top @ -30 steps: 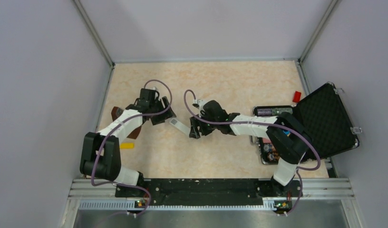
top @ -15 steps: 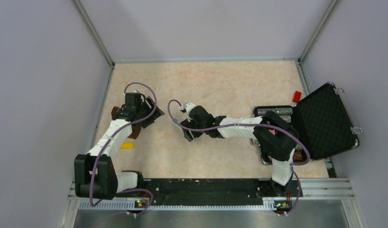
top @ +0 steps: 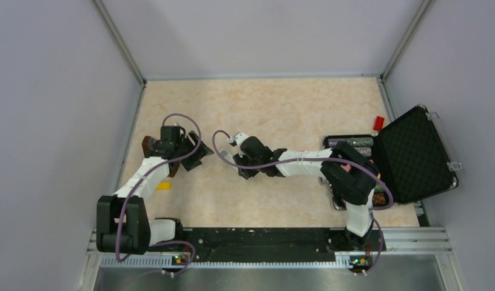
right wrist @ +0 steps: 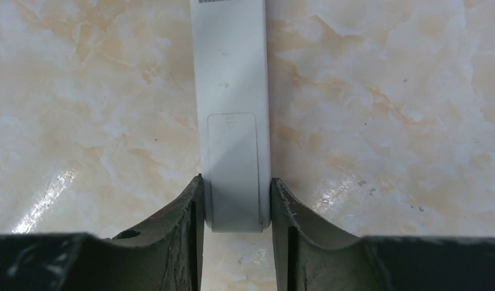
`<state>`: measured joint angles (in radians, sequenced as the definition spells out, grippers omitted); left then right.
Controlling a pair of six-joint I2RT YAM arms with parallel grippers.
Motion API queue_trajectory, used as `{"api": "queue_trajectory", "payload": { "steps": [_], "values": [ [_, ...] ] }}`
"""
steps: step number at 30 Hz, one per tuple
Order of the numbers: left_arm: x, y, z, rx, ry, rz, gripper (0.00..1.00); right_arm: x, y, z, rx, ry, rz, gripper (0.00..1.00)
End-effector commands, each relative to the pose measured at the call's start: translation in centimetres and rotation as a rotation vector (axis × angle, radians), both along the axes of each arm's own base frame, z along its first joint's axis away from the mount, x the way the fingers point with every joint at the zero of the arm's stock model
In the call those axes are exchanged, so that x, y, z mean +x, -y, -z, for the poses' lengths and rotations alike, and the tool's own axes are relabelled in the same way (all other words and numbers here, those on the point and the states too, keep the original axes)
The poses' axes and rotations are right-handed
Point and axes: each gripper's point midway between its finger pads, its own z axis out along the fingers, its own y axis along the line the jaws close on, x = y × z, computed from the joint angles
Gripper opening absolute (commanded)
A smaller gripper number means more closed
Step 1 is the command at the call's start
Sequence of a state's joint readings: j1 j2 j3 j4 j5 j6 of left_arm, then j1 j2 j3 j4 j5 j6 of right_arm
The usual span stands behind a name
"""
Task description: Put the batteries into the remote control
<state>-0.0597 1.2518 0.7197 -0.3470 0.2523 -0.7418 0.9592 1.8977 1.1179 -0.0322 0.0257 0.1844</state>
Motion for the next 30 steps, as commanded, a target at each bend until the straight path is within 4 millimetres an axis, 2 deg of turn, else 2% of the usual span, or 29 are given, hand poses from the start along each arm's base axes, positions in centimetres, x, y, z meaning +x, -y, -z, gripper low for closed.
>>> {"api": "queue_trajectory", "payload": {
  "steps": [1,3,5,8,12,17,22,24,30],
  "values": [
    [0.2,2.8,-1.3,-0.166,0.096,0.090,0.72,0.1,-0.3,0.0,0.016,0.001,0.007,0.15],
    [0.1,3.9,-1.8,-0.230,0.141,0.133,0.74,-0.1,-0.7,-1.0,0.052,-0.010,0.014,0.12],
    [0.3,4.6,-2.6,-0.274,0.198,0.160,0.75,0.0,-1.8,-3.5,0.150,-0.016,0.020,0.11],
    [0.4,5.1,-3.3,-0.300,0.243,0.183,0.76,-0.2,-3.0,-6.7,0.255,-0.033,0.022,0.10],
    [0.7,5.0,-3.9,-0.295,0.275,0.174,0.78,-0.5,-3.9,-9.8,0.332,-0.044,0.006,0.10],
    [1.0,5.1,-4.1,-0.308,0.270,0.169,0.78,-0.9,-4.4,-12.6,0.395,-0.059,-0.004,0.09],
    [1.4,6.1,-5.8,-0.373,0.302,0.192,0.76,-1.1,-5.0,-14.6,0.456,-0.093,-0.009,0.09],
    [1.7,6.6,-6.8,-0.405,0.320,0.201,0.73,-1.1,-5.2,-15.4,0.481,-0.110,-0.005,0.09],
    [1.6,7.3,-8.9,-0.465,0.361,0.210,0.50,-0.7,-5.4,-17.6,0.538,-0.135,0.022,0.10]
  ]
}}
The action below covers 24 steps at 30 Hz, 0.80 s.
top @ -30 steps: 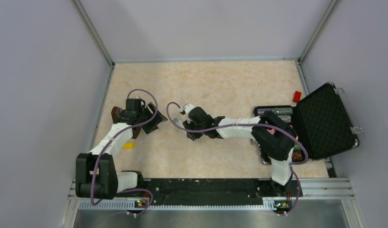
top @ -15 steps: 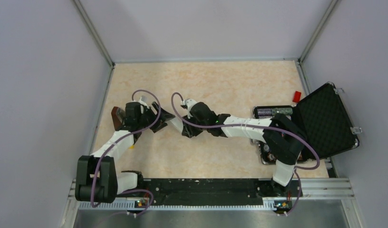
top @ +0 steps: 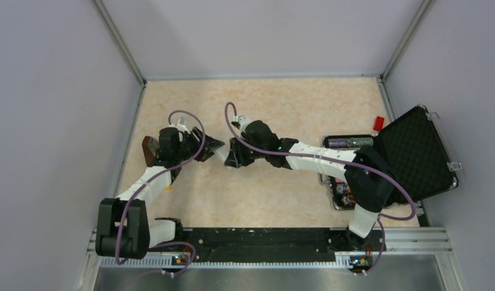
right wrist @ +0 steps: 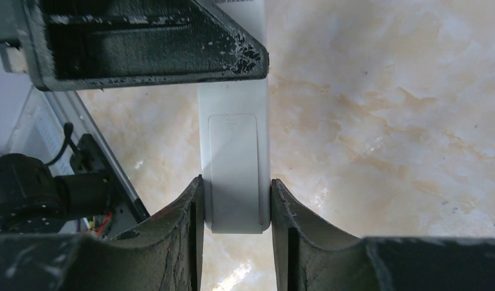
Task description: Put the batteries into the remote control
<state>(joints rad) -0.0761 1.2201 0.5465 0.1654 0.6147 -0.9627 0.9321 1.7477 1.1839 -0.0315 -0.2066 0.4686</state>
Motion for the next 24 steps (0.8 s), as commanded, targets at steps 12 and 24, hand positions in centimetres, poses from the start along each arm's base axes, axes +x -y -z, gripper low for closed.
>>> {"api": "queue_trajectory", "payload": {
  "steps": [12,24],
  "values": [
    [1.0,1.6,-6.6,-0.143,0.152,0.053,0.00,1.3,-1.0,-10.1,0.169,0.076,0.022,0.17],
    [1.6,2.0,-15.2,-0.224,0.316,0.070,0.00,2.0,2.8,-17.8,0.436,-0.057,0.239,0.71]
  ]
}}
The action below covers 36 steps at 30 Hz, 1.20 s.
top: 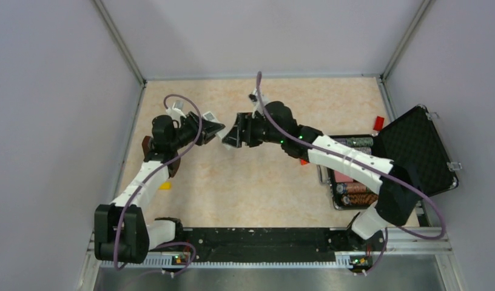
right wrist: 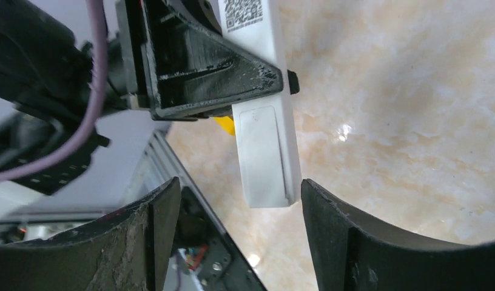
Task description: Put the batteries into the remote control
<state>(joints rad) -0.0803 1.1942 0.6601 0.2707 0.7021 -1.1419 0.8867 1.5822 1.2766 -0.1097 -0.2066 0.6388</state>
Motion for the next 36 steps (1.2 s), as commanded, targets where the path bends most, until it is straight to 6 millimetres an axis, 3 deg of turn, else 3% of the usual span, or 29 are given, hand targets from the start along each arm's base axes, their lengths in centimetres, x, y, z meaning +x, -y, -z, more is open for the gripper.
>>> {"api": "queue_trajectory", "payload": {
  "steps": [1,5,10,17,28,36],
  "values": [
    [-0.1,0.5,-7.6,-0.062,0.206,0.026,0.00,0.9,1.9,-7.9,0.280,-0.039,0.127,0.72],
    [-0.8,0.7,-10.4,-0.127,0.249,0.039,0.00,0.5,1.9,-9.7,0.452,-0.133,0.166,0.72],
    [-1.9,0.8,-13.4,-0.203,0.295,0.047,0.00,0.8,0.9,-11.3,0.519,-0.174,0.153,0.72],
    [-2.7,0.6,-15.7,-0.243,0.323,0.031,0.00,0.7,0.4,-11.8,0.570,-0.216,0.143,0.71],
    [-2.7,0.4,-16.7,-0.268,0.348,0.005,0.00,0.2,-0.8,-12.2,0.658,-0.286,0.082,0.50],
    [-2.4,0.0,-17.0,-0.284,0.354,-0.032,0.00,-0.4,-1.2,-11.6,0.668,-0.311,0.046,0.19]
  ]
}}
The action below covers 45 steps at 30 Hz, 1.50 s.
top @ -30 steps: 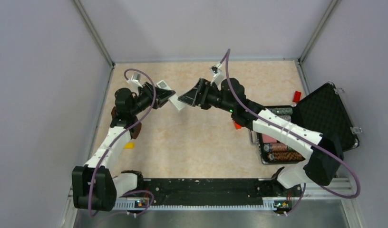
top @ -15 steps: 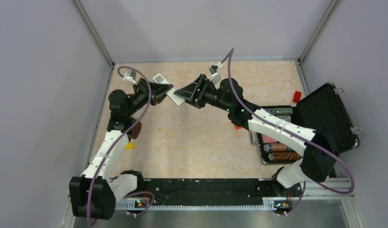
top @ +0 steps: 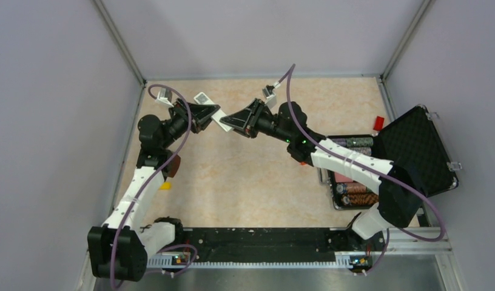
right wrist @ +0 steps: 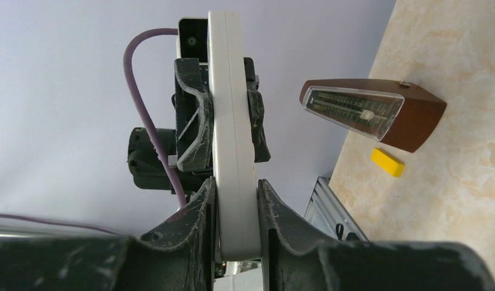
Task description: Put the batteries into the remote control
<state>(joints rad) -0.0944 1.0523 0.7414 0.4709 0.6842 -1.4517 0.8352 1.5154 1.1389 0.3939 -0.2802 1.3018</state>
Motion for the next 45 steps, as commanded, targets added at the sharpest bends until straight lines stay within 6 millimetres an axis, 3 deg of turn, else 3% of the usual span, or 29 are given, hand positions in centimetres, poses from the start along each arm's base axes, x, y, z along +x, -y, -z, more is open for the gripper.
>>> {"api": "queue_trajectory", "payload": {
  "steps": [1,7,30,36,45],
  "values": [
    [-0.7,-0.4,-4.4,-0.031,0.151,-0.034,0.00,-1.0,-0.4,-1.1,0.062,0.025,-0.050,0.15],
    [-0.2,-0.4,-4.3,-0.032,0.135,-0.044,0.00,-1.9,-0.3,-0.9,0.086,0.033,-0.087,0.00],
    [1.9,-0.1,-4.4,-0.011,0.030,-0.001,0.00,-4.4,0.1,-1.2,0.088,0.169,-0.225,0.00],
    [2.2,-0.1,-5.5,-0.003,0.070,0.003,0.00,-4.8,0.1,-0.2,0.063,0.160,-0.244,0.00],
    [2.2,0.3,-5.4,0.037,0.086,0.045,0.00,-4.6,-0.1,0.4,-0.002,0.185,-0.296,0.02]
  ]
}}
